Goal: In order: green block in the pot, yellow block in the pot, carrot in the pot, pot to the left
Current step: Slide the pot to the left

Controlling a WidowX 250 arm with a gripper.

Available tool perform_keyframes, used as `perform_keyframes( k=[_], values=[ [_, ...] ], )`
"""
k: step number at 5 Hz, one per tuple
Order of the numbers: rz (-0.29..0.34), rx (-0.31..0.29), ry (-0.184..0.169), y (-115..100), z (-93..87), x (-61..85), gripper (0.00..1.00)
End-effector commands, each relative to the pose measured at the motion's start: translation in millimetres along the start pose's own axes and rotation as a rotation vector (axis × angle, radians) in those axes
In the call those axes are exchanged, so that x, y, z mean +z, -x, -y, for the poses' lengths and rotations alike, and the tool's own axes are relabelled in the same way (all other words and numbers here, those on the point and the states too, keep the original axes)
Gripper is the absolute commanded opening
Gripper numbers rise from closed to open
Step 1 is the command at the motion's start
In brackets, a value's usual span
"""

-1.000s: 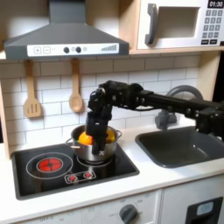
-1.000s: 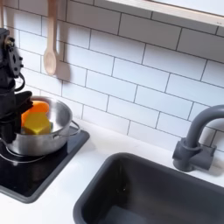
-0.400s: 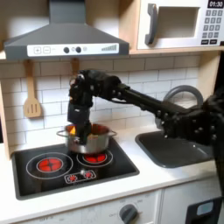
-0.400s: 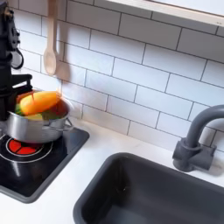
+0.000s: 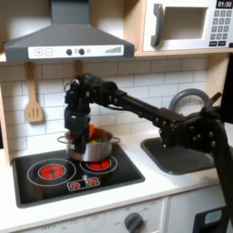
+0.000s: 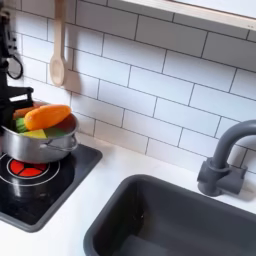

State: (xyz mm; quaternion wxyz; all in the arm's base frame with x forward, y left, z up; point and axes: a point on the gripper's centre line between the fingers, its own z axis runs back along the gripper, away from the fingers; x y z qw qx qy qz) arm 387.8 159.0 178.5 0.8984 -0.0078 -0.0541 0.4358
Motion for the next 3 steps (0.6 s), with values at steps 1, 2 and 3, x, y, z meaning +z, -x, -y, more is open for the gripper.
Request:
perform_keyframes(
  k=[1, 2, 3],
  values=[
    [-0.004, 0.113, 0.138, -4.2, -16.0, -1.2, 0.0],
    [0.012, 0.181, 0.192, -0.8, -29.9, 2.7, 0.0],
    [0.023, 0.239, 0.199, -2.7, -50.6, 3.1, 0.0]
  ],
)
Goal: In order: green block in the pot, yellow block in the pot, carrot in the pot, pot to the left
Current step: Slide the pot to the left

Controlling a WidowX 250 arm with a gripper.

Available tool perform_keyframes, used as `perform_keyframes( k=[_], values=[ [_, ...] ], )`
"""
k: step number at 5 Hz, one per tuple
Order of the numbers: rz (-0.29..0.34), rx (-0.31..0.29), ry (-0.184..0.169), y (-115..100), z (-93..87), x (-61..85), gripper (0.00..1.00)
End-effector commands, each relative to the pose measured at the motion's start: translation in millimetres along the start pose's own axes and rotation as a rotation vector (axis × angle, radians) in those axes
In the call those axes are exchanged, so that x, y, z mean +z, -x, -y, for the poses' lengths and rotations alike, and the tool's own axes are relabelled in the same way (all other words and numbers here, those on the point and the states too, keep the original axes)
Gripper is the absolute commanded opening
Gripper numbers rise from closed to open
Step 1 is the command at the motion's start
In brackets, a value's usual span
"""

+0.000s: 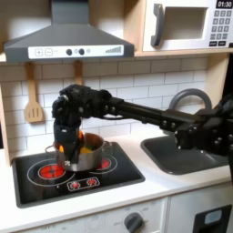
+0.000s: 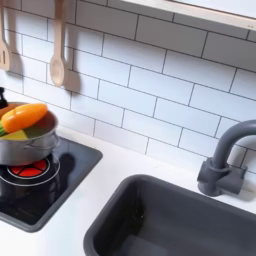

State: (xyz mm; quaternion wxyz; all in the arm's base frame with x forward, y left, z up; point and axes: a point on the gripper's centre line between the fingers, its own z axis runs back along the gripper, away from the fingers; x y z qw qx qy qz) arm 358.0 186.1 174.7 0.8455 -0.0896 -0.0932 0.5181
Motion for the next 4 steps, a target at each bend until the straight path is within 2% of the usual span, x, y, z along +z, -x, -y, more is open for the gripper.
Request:
perform_keyframes(
  k=[1, 2, 4],
  values=[
    [0.061, 0.075, 0.051, -2.8, -14.3, 12.6, 0.0],
    [0.134, 0.122, 0.057, -3.8, -18.4, 17.9, 0.0],
    [0.176, 0.228, 0.044, -14.9, -25.5, 14.9, 0.0]
  ],
)
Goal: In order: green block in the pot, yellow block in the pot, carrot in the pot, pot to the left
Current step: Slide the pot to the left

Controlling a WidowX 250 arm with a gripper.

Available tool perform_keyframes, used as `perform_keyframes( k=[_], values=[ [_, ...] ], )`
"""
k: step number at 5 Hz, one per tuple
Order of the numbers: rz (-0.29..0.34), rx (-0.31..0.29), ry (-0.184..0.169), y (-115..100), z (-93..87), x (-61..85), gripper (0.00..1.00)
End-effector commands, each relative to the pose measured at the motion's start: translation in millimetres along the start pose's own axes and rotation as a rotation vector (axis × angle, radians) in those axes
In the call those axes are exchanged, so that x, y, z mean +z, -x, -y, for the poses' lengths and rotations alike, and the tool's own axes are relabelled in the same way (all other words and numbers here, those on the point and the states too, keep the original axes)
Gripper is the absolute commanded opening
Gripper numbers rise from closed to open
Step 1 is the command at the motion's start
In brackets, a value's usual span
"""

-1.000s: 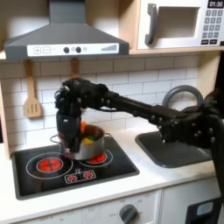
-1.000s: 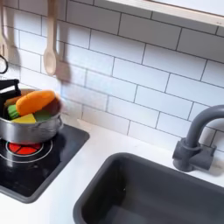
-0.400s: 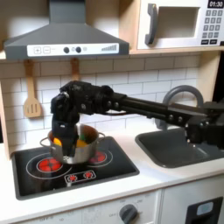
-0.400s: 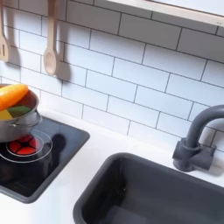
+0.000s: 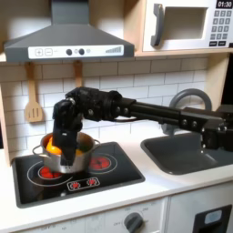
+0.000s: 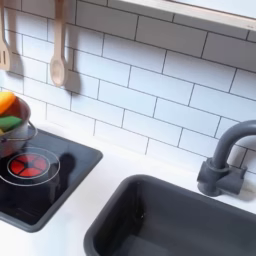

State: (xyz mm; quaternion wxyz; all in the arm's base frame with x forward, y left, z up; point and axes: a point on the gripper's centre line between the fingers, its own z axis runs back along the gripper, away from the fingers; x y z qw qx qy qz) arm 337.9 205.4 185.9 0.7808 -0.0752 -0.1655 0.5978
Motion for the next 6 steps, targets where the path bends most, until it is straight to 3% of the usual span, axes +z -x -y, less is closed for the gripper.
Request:
perform_keyframes(
  k=[1, 3, 6],
  values=[
    [0.02, 0.065, 0.001, -9.3, 1.9, -2.3, 0.0],
    [0.033, 0.102, 0.008, -13.3, 2.7, 0.3, 0.0],
    [0.032, 0.146, -0.034, -16.1, -9.3, -6.8, 0.0]
  ],
)
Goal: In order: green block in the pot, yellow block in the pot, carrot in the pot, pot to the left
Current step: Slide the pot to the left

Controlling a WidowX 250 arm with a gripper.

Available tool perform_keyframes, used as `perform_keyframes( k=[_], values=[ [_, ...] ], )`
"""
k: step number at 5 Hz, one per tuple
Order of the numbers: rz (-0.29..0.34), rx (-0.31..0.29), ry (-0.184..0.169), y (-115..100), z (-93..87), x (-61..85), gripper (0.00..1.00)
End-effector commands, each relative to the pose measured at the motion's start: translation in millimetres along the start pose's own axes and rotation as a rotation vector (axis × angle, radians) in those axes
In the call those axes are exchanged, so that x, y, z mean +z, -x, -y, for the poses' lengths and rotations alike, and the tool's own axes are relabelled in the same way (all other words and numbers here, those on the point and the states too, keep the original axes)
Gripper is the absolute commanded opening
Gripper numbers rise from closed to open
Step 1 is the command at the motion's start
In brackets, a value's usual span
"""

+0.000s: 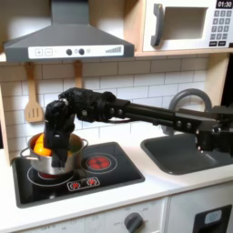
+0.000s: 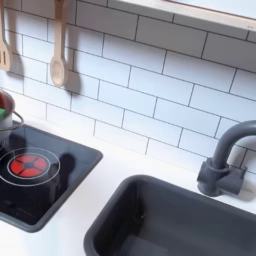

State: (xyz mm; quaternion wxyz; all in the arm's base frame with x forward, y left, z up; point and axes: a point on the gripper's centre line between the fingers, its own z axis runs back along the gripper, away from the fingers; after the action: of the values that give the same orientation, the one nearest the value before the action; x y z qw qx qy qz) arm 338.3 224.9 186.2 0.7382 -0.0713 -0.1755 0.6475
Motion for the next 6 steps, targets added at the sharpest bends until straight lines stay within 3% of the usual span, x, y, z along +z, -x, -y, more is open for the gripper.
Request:
perform_keyframes(
  k=[1, 2, 3, 4, 5, 6],
  values=[
    [-0.003, 0.03, -0.043, 1.8, -6.9, -7.3, 0.0],
    [-0.019, 0.038, -0.065, 4.1, -10.5, -14.1, 0.02],
    [-0.017, 0.032, -0.06, 5.0, -9.2, -12.3, 0.82],
    [-0.003, 0.031, -0.04, 5.1, -4.8, -5.4, 1.0],
    [0.013, 0.015, -0.016, 6.7, -1.0, 2.2, 1.0],
    [0.046, -0.035, 0.032, 14.5, 12.7, 20.0, 1.0]
  ],
)
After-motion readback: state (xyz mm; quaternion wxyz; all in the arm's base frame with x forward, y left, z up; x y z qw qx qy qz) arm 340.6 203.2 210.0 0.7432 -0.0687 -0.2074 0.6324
